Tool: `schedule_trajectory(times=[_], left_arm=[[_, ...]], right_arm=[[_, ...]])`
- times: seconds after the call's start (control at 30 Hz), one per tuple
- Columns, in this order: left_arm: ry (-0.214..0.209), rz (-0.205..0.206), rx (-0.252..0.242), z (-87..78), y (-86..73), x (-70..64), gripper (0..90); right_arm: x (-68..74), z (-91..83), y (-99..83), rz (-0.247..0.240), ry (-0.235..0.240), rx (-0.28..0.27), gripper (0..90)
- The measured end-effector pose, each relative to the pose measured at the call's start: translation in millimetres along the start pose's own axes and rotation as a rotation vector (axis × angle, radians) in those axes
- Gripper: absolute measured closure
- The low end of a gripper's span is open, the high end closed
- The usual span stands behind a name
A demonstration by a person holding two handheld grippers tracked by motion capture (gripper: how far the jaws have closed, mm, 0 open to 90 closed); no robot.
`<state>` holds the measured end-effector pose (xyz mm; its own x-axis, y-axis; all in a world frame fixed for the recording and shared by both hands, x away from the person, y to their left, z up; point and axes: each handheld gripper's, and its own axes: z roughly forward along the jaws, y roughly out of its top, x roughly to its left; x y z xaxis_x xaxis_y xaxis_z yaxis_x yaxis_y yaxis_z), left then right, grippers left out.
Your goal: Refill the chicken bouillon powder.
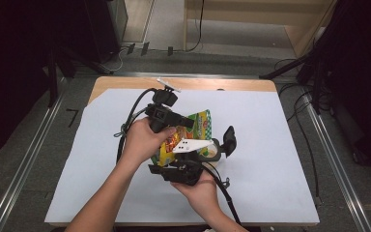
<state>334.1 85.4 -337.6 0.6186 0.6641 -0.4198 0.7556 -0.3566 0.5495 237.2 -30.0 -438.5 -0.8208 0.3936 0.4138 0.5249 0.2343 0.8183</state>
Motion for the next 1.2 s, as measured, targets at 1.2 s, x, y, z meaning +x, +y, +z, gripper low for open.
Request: schedule_trajectory(times=[1.2], left_arm=[[-0.035,-0.065,0.011,5.3,-0.1,16.1,84.4]], right_arm=[[-1.3,-0.9,1.2,-0.036,-0.041,0.035,68.4]])
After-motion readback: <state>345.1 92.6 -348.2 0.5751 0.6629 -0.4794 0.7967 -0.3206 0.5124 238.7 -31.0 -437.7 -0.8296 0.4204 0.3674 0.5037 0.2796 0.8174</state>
